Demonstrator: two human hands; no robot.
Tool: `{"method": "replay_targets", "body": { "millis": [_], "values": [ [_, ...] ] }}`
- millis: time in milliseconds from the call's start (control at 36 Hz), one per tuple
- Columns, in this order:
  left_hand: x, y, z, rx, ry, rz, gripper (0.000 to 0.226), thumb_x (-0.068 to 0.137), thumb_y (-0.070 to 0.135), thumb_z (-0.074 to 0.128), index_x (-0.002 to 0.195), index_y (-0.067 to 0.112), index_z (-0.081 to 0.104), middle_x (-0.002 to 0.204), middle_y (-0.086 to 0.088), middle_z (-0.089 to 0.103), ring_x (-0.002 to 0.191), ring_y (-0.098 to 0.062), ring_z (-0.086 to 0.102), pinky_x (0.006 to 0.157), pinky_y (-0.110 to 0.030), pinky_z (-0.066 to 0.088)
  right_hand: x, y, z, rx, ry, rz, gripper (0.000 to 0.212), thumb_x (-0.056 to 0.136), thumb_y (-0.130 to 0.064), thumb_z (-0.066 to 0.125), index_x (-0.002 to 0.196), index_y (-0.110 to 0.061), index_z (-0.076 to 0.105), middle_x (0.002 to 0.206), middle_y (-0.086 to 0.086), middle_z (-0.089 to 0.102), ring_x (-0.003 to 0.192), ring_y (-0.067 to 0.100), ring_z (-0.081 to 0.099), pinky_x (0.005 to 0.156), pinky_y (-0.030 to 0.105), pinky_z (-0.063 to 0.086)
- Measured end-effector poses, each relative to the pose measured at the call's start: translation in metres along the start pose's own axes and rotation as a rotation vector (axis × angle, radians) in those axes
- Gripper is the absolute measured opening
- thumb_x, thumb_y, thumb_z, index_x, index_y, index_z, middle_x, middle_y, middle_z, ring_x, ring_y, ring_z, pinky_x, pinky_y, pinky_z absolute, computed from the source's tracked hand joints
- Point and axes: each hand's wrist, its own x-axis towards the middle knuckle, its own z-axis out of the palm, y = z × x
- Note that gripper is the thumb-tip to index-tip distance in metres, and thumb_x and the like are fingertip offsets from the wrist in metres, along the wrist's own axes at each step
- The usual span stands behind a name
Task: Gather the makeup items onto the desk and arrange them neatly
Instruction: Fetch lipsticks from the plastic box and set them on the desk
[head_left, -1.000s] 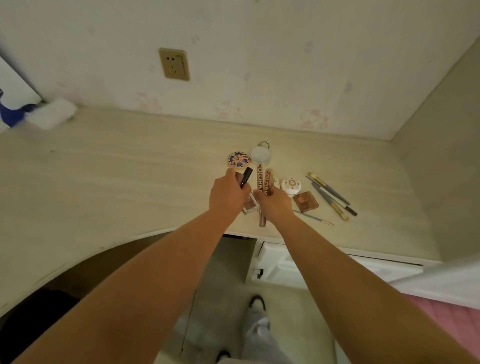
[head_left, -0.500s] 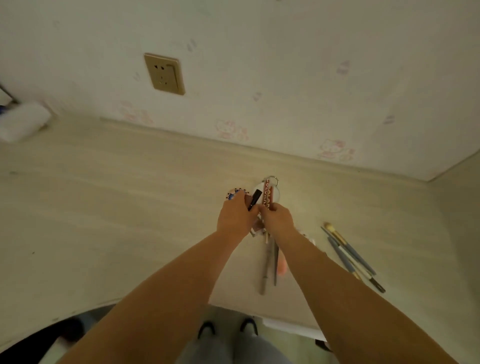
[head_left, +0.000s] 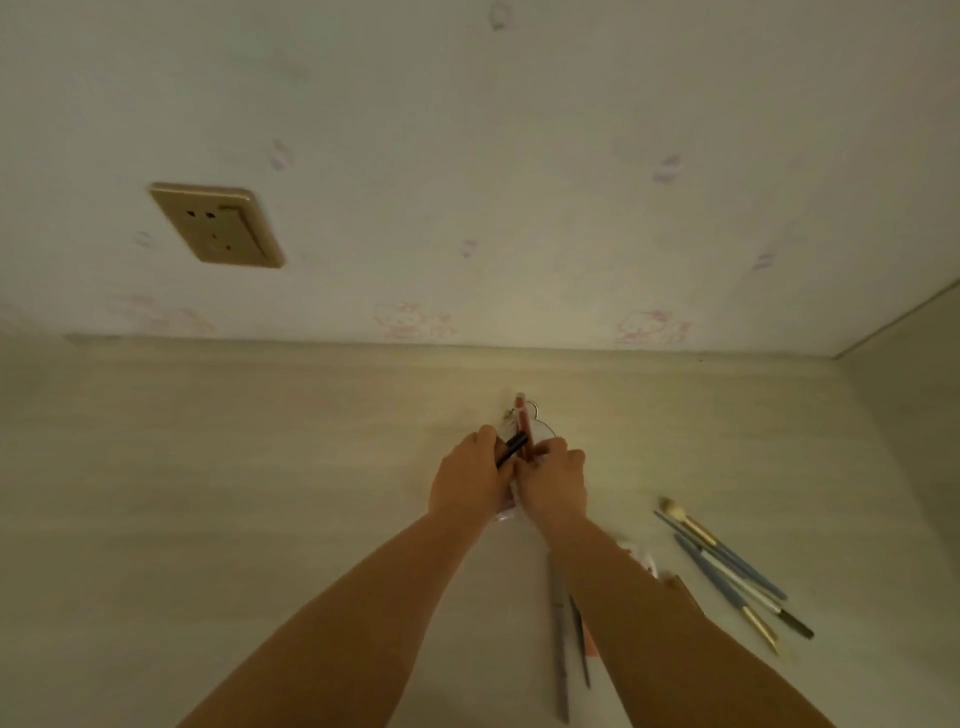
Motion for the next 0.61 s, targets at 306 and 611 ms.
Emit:
{"method": "replay_targets", "body": {
  "millis": [306,611],
  "values": [
    [0.009,-0.001,0.016,0.126,0.007,0.073,0.043,0.097,0.033,0.039,0.138,0.021,0.033,0.133,-0.002,0.042,0.118,-0.024,0.036,0.093,-0.033,0.041,0.006,0.012,0.0,-0.184,0.07,-0.096,0.05,0.094,-0.033,0.045,0.142,-0.033,0.029,0.145,0.002,0.023,0.127,0.027,0.029,0.096,0.037,0.038],
    [0.006,0.002,0.026,0.278,-0.131,0.176,0.049,0.095,0.026,0.043,0.141,0.021,0.026,0.133,-0.003,0.044,0.115,-0.022,0.046,0.091,-0.035,0.041,-0.006,0.022,-0.005,-0.224,0.085,-0.028,0.051,0.094,-0.035,0.04,0.142,-0.027,0.025,0.137,0.006,0.038,0.124,0.026,0.034,0.095,0.043,0.039]
  ]
}}
